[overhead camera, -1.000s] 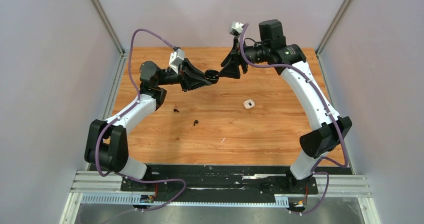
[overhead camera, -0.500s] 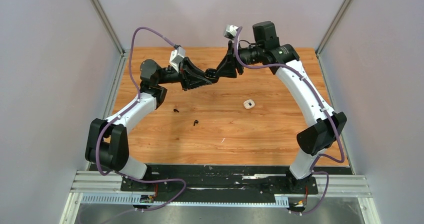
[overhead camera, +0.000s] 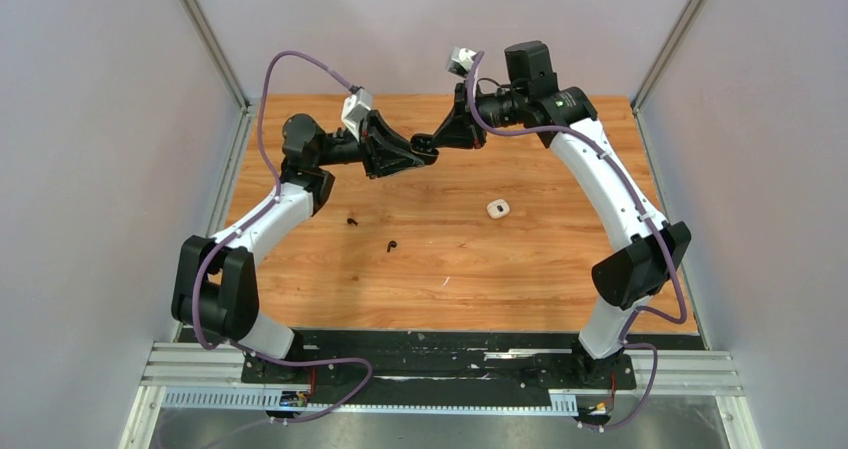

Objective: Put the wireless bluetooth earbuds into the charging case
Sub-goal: Adjust the charging case.

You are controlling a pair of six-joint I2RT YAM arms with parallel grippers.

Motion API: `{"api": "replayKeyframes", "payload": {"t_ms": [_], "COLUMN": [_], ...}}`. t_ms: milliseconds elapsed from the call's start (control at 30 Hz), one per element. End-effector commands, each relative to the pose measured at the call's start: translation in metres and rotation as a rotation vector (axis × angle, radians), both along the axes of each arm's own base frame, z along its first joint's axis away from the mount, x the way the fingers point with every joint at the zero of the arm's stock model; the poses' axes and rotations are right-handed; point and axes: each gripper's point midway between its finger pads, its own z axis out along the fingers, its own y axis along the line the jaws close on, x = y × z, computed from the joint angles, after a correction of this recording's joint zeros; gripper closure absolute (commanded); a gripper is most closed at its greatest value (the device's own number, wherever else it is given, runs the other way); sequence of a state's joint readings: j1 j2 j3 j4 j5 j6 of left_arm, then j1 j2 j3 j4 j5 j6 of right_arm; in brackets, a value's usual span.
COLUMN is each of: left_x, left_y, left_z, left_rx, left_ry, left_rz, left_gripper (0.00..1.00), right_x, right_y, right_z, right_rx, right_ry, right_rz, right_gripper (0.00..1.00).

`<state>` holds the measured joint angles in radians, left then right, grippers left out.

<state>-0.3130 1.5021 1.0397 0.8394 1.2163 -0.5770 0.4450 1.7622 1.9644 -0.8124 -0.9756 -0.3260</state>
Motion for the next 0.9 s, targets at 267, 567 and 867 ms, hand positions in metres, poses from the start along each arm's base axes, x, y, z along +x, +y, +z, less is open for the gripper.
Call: {"api": "replayKeyframes", "payload": {"t_ms": [267,567,867], "left_x": [0.011,0.009,0.028], "left_y": [0.013,0.026,0.024], "left_z": [0.012,0.019,0.013], "left_rx": [0.117,0.216,0.273], "left_ry": [-0.004,-0.016,0.015], "left_rz": [0.152,0.189,0.204], "left_gripper": [0.20,0.36,0.41], "right_x": [0.009,0.007,-0.003], "right_y": [-0.007,-0.001,0.007], "right_z": [0.001,-0.004,0.003], "right_rx": [-0.034,-0.078,-0.079], "right_ry": [-0.239,-0.339,-0.374], "right_rz": [0.003,0.022,0.042], "right_gripper": [1.00,1.00,1.00]}}
